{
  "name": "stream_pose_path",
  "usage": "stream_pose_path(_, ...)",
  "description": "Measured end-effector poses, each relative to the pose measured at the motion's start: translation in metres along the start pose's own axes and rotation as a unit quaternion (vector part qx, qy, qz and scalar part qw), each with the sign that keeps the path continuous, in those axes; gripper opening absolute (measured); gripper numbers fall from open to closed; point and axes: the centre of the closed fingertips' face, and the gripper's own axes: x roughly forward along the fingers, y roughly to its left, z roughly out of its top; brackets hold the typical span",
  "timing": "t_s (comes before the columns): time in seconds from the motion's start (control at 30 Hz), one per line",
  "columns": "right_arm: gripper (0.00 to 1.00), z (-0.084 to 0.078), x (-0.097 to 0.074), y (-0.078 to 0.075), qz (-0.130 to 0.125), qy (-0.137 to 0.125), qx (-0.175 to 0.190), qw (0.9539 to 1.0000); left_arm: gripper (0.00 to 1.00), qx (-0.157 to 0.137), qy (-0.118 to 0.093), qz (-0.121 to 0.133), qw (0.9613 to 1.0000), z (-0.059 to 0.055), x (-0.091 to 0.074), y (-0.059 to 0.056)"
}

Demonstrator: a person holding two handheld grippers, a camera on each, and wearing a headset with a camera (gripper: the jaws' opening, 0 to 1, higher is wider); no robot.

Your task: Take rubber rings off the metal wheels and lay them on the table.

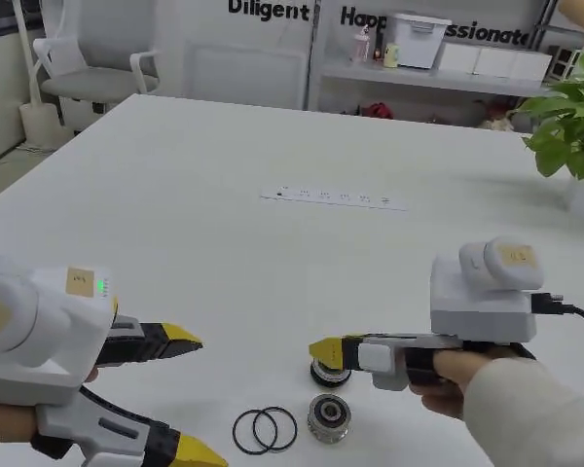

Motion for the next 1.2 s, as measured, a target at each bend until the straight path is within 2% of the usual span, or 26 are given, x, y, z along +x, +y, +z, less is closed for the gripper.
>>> stream_pose_path(0.57, 0.09, 0.021, -0.013, -0.013, -0.014, -0.045, 0.024, 0.9986, 0.76, -0.004, 0.002, -0.002, 1.0, -0.001, 0.0, 0.0)
stream_pose_path(0.83, 0.1, 0.025, -0.018, -0.02, -0.021, -0.057, 0.032, 0.9977, 0.77, -0.008, 0.002, -0.003, 1.0, -0.001, 0.0, -0.001)
stream_pose_path(1.0, 0.1, 0.025, -0.02, -0.021, -0.028, -0.057, 0.031, 0.9975, 0.78, -0.013, -0.011, 0.005, 0.9998, 0.007, -0.002, 0.003)
stream_pose_path(1.2, 0.1, 0.024, -0.022, -0.023, -0.034, -0.058, 0.033, 0.9972, 0.8, -0.004, -0.028, 0.013, 0.9995, 0.023, -0.005, 0.004)
